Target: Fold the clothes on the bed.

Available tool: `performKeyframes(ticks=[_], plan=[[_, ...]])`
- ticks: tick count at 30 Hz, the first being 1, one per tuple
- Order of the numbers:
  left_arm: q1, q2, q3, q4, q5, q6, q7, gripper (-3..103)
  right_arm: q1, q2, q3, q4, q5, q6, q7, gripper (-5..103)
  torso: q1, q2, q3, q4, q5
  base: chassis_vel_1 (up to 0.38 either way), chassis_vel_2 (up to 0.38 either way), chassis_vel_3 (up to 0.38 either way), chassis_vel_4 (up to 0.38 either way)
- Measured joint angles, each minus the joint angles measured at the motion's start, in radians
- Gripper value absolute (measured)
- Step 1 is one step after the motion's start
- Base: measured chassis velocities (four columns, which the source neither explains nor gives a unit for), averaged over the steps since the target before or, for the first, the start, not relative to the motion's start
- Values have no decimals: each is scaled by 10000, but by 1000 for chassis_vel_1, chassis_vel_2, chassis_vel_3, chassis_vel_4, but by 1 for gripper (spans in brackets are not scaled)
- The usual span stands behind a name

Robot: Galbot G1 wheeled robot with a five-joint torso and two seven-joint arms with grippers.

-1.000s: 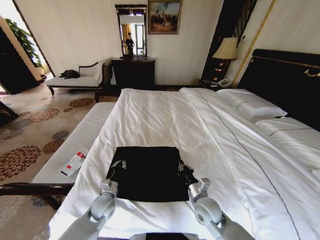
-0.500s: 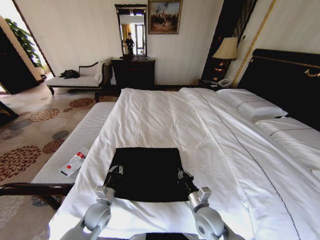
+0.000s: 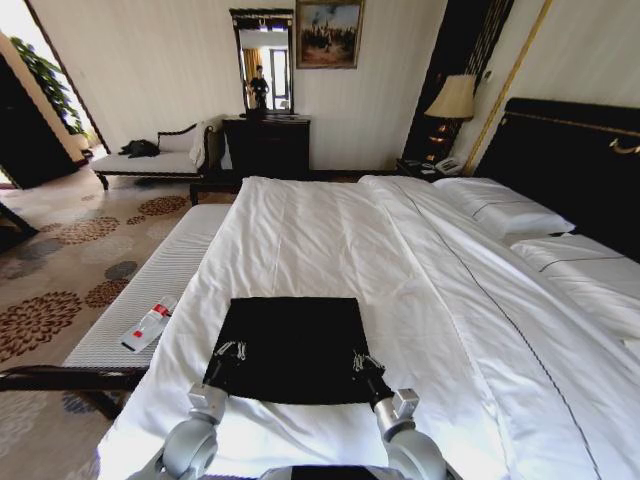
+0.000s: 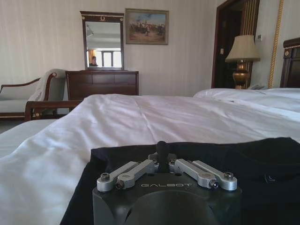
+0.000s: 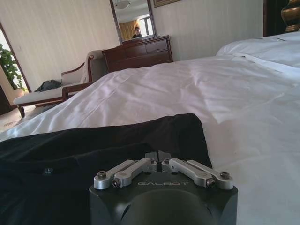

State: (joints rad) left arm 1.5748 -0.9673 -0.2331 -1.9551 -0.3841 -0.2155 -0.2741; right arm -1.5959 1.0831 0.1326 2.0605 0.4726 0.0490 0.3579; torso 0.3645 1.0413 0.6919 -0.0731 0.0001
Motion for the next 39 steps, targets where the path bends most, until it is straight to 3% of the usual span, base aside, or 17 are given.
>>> performKeyframes(ticks=[10, 20, 32, 34, 36, 37, 39], plan=[[98, -200, 33, 142, 240, -88, 39, 2, -358, 7, 31, -45, -258, 175, -18, 0, 1, 0, 0, -1, -1, 0, 0, 0, 0], [1112, -342, -386, -190, 474, -217, 45, 2, -1067, -268, 102, 414, -492, 224, -41, 0, 0, 0, 0, 0, -1, 0, 0, 0, 0], [1105, -333, -536, -116, 542, -266, -131, -1, -1301, -79, -36, 285, -697, 252, -69, 0, 0, 0, 0, -1, -1, 0, 0, 0, 0], [1197, -292, -529, -168, 599, -250, -262, 8, -1333, -61, -69, 260, -742, 252, -69, -3, 1, 1, 0, -1, -1, 0, 0, 0, 0], [1356, -259, -556, -217, 787, -247, -304, 14, -1388, -55, -87, 268, -807, 228, -59, 8, 1, 1, 0, -1, -1, 0, 0, 0, 0], [1356, -259, -556, -217, 787, -247, -304, 14, -1388, -55, -87, 268, -807, 228, -59, 8, 1, 1, 0, -1, -1, 0, 0, 0, 0], [1602, -255, -604, -308, 944, -224, -331, 24, -1481, 16, -80, 311, -962, 185, 35, 18, 1, 1, 0, 0, -1, 0, 0, 0, 0]])
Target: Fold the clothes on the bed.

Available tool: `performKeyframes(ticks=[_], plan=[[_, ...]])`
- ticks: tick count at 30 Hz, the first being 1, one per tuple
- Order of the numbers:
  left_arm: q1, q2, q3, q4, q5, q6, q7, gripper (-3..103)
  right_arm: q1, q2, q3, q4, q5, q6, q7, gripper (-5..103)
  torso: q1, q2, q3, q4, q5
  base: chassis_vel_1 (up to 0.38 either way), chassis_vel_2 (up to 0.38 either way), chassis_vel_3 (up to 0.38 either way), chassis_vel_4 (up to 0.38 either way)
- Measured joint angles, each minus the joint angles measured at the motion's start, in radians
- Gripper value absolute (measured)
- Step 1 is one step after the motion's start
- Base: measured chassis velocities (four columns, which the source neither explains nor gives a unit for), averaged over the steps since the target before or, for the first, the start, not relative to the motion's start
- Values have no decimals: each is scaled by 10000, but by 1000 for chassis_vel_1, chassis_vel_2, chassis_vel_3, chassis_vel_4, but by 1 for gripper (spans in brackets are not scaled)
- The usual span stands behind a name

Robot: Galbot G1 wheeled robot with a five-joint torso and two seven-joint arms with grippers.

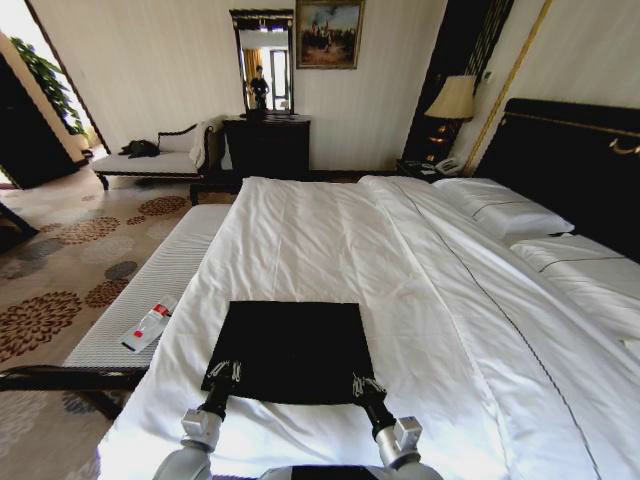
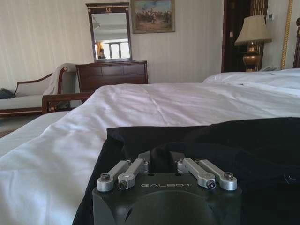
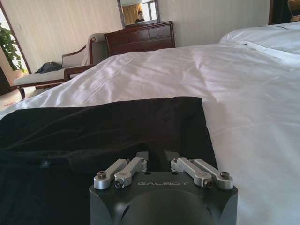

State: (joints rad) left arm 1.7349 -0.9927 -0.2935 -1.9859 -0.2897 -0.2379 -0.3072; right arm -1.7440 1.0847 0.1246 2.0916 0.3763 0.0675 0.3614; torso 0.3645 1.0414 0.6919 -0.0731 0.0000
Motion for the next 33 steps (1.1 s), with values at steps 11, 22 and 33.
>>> performKeyframes(ticks=[11, 22, 33], plan=[[851, -319, -702, -432, 443, -265, 41, 68, -634, 215, 289, 557, -129, 110, 131, 56, 0, 0, -1, 0, 0, 0, 0, 0, 0], [-43, -238, -983, -853, -750, 352, -169, 98, -250, -168, 1290, 1003, 1169, -13, 301, 94, 0, 0, 0, -1, 0, 0, 0, 0, 0], [-2440, 462, -1205, -24, -3758, 2100, -487, 100, 1192, -599, 1713, 662, 2285, -772, 728, 100, 2, -3, 2, 0, 2, 0, 0, 0, 0]])
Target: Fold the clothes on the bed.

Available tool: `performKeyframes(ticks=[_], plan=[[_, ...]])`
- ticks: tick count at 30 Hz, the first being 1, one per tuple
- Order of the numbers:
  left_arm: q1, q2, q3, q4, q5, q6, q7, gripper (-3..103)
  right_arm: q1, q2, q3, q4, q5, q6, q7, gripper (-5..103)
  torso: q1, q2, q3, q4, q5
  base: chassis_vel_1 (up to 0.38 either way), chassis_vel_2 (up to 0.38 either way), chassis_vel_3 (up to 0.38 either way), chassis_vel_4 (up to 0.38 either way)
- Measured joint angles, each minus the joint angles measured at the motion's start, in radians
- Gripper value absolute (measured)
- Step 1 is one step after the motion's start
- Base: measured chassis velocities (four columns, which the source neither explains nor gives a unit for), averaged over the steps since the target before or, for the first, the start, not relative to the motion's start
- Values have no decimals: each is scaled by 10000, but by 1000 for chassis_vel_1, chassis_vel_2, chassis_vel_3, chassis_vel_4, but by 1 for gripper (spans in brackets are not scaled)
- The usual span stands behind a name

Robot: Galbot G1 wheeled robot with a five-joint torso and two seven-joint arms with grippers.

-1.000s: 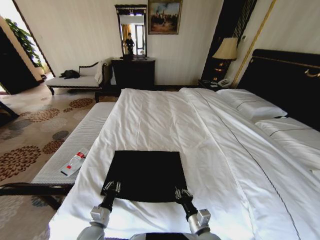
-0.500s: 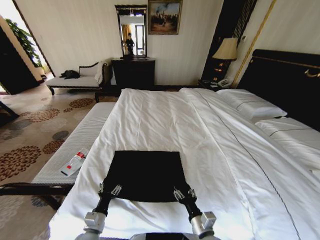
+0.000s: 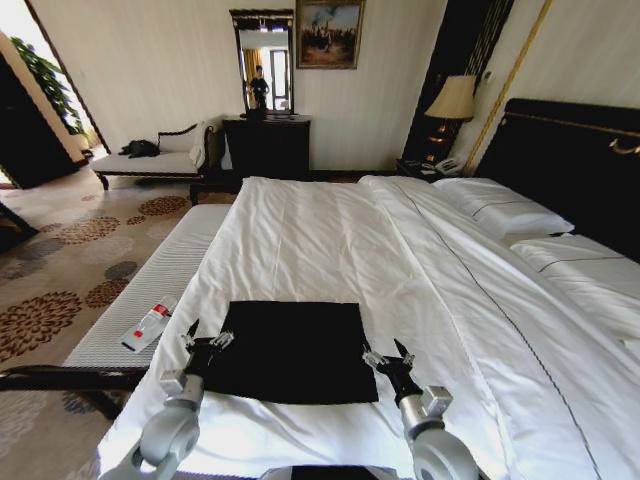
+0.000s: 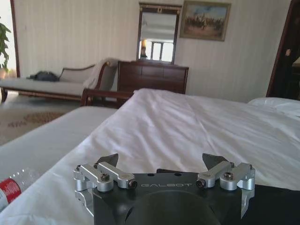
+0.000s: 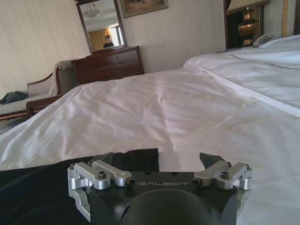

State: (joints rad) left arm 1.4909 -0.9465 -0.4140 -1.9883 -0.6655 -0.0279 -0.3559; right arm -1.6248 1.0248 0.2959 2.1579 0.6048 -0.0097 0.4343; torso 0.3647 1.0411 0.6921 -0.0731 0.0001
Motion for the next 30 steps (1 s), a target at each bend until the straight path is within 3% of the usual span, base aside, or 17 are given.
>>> performKeyframes(ticks=[1, 5, 12, 15, 24, 30], plan=[[0, 0, 0, 0, 0, 0, 0, 100, 0, 0, 0, 0, 0, 0, 0, 100, 0, 0, 0, 0, 0, 0, 0, 0, 0], [-1494, 296, 475, 994, -1269, 1081, 58, 100, 290, -135, 325, -251, 293, -162, 93, 100, -1, 1, -1, 0, -1, 0, 0, 0, 0], [-2983, 189, 896, 2419, -1698, 1349, 211, 100, 249, -180, 581, -314, 350, -191, 102, 100, 1, 0, 0, -2, -4, 0, 0, 0, 0], [-3569, 184, 1090, 2951, -2232, 1709, 324, 100, 162, -211, 730, -305, 380, -199, 108, 100, 0, 1, -1, -2, -1, 0, 0, 0, 0], [-4231, 173, 1767, 3801, -2221, 1947, 874, 100, 274, -242, 704, -255, 533, -329, 227, 100, -1, 2, -1, 0, -1, 0, 0, 0, 0], [-4601, 103, 2211, 4246, -1638, 1749, 1290, 101, 205, -208, 728, -267, 535, -334, 230, 100, -2, 2, -2, 0, -2, 0, 0, 0, 0]])
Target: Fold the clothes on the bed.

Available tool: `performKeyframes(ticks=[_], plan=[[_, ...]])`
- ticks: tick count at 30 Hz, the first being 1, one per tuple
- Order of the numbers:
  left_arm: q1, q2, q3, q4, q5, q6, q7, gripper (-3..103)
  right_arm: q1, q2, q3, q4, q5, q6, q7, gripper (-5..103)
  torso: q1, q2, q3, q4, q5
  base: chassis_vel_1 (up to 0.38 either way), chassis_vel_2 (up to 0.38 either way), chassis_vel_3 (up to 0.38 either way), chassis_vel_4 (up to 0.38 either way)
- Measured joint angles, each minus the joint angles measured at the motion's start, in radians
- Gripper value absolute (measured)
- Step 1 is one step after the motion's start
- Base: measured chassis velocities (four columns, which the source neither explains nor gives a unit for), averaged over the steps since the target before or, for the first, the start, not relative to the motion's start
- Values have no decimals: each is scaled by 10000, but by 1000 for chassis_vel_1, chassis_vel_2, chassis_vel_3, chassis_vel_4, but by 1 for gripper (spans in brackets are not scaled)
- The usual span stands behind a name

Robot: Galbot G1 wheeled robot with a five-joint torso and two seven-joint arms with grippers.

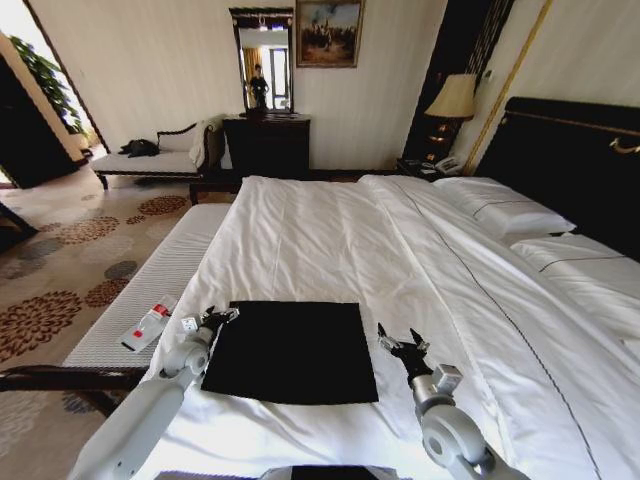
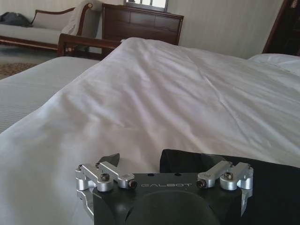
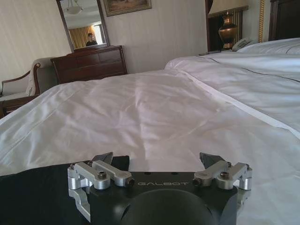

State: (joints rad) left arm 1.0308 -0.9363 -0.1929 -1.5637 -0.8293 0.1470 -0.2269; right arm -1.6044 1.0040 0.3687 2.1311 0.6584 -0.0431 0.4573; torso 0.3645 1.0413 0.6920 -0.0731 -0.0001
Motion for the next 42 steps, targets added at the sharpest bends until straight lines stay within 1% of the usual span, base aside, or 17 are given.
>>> performKeyframes(ticks=[10, 11, 12, 14, 15, 18, 21, 24, 26, 29, 30, 32, 35, 37, 38, 39, 42], plan=[[-329, -116, 707, 259, 307, 88, -31, 88, 72, 2, -46, -49, 24, -10, 73, 100, 0, 0, 0, 0, 1, 0, 0, 0, 0], [-358, -133, 784, 312, 399, 96, -39, 80, 73, 2, -48, -53, 25, -14, 85, 100, 0, 0, 0, 0, 2, 0, 0, 0, 0], [-375, -167, 807, 354, 458, 94, -54, 80, 63, 5, -48, -56, 25, -16, 90, 100, 0, 0, 0, 1, 2, 0, 0, 0, 0], [-389, -236, 812, 396, 500, 69, -115, 69, 19, 27, -47, -60, 14, -18, 94, 100, 0, 0, 0, 0, 1, 0, 0, 0, 0], [-389, -236, 812, 396, 500, 69, -115, 69, 19, 27, -47, -60, 14, -18, 94, 100, 0, 0, 0, 0, 1, 0, 0, 0, 0], [-374, -286, 773, 401, 562, -13, -184, 53, -22, 73, -75, -77, -37, -19, 95, 100, 0, 0, 0, -1, 1, 0, 0, 0, 0], [-328, -317, 713, 395, 622, -78, -228, 47, -12, 93, -126, -92, -55, -23, 95, 100, 0, 1, 0, -1, 0, 0, 0, 0, 0], [-256, -360, 609, 383, 704, -184, -282, 31, 85, 91, -187, -113, -43, -45, 106, 100, -1, 1, 0, 0, 0, 0, 0, 0, 0], [-230, -362, 579, 377, 720, -207, -289, 31, 120, 83, -198, -125, -30, -52, 115, 100, 0, 0, 0, 0, 1, 0, 0, 0, 0], [-155, -355, 490, 349, 767, -314, -298, 15, 198, 31, -221, -160, 29, -66, 130, 100, 0, 0, 0, -1, 0, 0, 0, 0, 0], [-155, -355, 490, 349, 767, -314, -298, 15, 198, 31, -221, -160, 29, -66, 130, 100, 0, 0, 0, -1, 0, 0, 0, 0, 0], [-130, -344, 457, 317, 780, -362, -312, 4, 263, -6, -226, -188, 103, -82, 133, 100, 0, 1, 0, -2, 0, 0, 0, 0, 0], [-109, -332, 436, 294, 835, -453, -323, 3, 478, -105, -271, -253, 340, -150, 160, 100, -1, 0, 0, -2, 0, 0, 0, 0, 0], [-91, -326, 426, 287, 876, -523, -338, 3, 842, -254, -406, -322, 798, -280, 231, 100, -2, 0, 0, -2, 0, 0, 0, 0, 0], [-83, -322, 424, 287, 918, -587, -352, 3, 1270, -409, -568, -370, 1480, -533, 279, 100, -2, 1, 0, -2, 1, 0, 0, 0, 0], [-83, -322, 424, 287, 918, -587, -352, 3, 1270, -409, -568, -370, 1480, -533, 279, 100, -2, 1, 0, -2, 1, 0, 0, 0, 0], [-80, -307, 424, 288, 965, -722, -411, 3, 2380, -798, -933, -449, 3529, -1531, 364, 100, -1, 0, 0, -1, 1, 0, 0, 0, 0]])
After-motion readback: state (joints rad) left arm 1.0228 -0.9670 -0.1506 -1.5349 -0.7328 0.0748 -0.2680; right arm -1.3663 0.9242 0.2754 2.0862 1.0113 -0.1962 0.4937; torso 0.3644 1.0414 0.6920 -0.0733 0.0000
